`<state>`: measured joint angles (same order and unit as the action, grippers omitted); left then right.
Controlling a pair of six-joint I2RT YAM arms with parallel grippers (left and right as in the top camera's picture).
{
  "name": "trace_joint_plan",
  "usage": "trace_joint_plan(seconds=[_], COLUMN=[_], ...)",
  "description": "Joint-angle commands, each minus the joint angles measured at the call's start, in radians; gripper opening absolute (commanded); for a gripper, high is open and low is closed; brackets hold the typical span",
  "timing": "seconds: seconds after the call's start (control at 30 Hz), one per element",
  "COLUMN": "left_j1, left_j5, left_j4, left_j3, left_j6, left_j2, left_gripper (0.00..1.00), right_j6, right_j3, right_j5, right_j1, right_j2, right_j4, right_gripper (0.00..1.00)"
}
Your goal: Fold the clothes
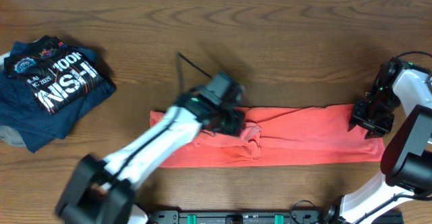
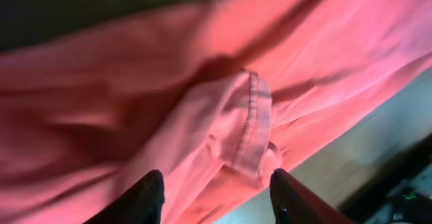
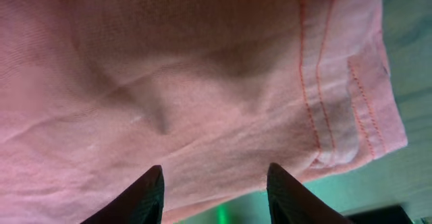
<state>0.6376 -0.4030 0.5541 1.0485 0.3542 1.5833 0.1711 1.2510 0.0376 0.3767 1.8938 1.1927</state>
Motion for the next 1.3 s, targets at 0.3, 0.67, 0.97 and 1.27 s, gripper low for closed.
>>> trace_joint_plan(seconds=[0.3, 0.67, 0.97, 1.27], left_j1=[-0.368, -0.443, -0.443, -0.443], left_j5=[0.087, 0.087, 0.086, 0.087], left_j4=[0.230, 0.275, 0.277, 0.271], left_j3=[0.030, 0.029, 0.029, 0.029], left_j6=[-0.032, -0.032, -0.032, -0.032], left_j2=[-0.309, -0.334, -0.334, -0.334], left_gripper=[0.54, 0.54, 0.54, 0.54], right_j6=[-0.132, -0.169, -0.176, -0.157], right_j3=[-0.003, -0.127, -0.243, -0.090], right_j5=[-0.016, -0.023, -0.024, -0.025], right_j1=[0.129, 0.160, 0.160, 0.159], right_j2=[-0.035, -0.035, -0.035, -0.035], right_j4=[-0.109, -0.261, -0.367, -0.235], right_gripper=[0.86, 0.83, 0.54, 0.01])
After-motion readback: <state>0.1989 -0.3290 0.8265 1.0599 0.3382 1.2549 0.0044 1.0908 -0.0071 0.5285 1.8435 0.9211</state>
